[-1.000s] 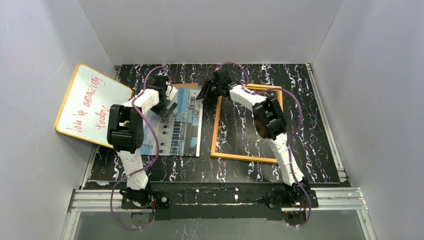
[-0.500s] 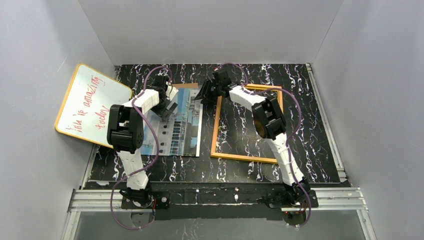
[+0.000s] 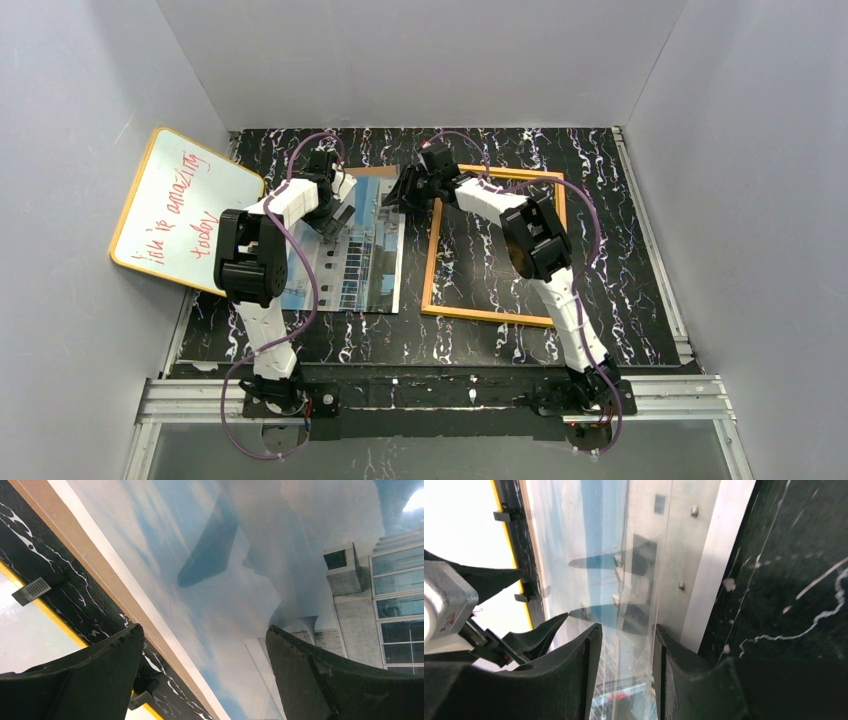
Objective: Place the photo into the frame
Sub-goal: Pick up the photo frame item at the center of the board, then place the photo frame item in the photo frame.
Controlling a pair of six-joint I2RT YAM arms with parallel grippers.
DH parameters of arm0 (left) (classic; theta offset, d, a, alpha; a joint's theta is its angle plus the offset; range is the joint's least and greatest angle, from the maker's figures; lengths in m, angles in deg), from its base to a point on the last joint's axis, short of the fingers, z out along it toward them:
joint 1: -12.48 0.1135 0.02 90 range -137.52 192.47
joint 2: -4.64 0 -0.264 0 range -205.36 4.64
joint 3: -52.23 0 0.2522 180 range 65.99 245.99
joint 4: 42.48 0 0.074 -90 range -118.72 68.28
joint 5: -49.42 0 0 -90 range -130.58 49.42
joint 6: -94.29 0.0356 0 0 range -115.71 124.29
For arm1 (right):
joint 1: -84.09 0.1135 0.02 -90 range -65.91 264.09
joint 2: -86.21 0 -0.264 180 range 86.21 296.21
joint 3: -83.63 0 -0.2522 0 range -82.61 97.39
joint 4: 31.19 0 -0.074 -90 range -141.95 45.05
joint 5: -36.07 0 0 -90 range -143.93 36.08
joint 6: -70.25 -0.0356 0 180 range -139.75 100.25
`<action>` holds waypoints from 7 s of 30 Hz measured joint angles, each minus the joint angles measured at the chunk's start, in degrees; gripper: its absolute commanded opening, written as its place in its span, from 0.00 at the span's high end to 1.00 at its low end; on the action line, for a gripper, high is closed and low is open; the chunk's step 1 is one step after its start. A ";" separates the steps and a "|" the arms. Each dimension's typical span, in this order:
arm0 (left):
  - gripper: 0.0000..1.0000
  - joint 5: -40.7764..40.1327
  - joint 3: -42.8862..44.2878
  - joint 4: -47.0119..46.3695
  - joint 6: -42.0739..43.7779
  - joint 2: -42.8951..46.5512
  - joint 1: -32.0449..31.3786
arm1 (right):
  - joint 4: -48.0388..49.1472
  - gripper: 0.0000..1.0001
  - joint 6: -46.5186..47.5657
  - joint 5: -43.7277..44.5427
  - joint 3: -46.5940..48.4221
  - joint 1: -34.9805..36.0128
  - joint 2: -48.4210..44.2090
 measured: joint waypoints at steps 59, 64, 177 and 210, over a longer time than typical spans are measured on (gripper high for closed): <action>0.02 6.01 16.09 14.45 -7.04 -6.38 -22.75 | -29.88 0.64 28.37 5.84 -43.30 -30.23 -47.56; 0.02 4.94 15.96 12.66 -7.17 -8.79 -24.48 | -27.78 0.47 28.20 3.76 -44.59 -31.67 -47.54; 0.02 7.63 21.33 14.03 -8.72 -9.33 -24.50 | -22.23 0.99 32.61 0.81 -62.29 -37.24 -64.19; 0.02 7.61 20.79 13.86 -8.79 -9.38 -24.50 | -25.33 0.99 36.89 0.50 -58.97 -39.39 -61.35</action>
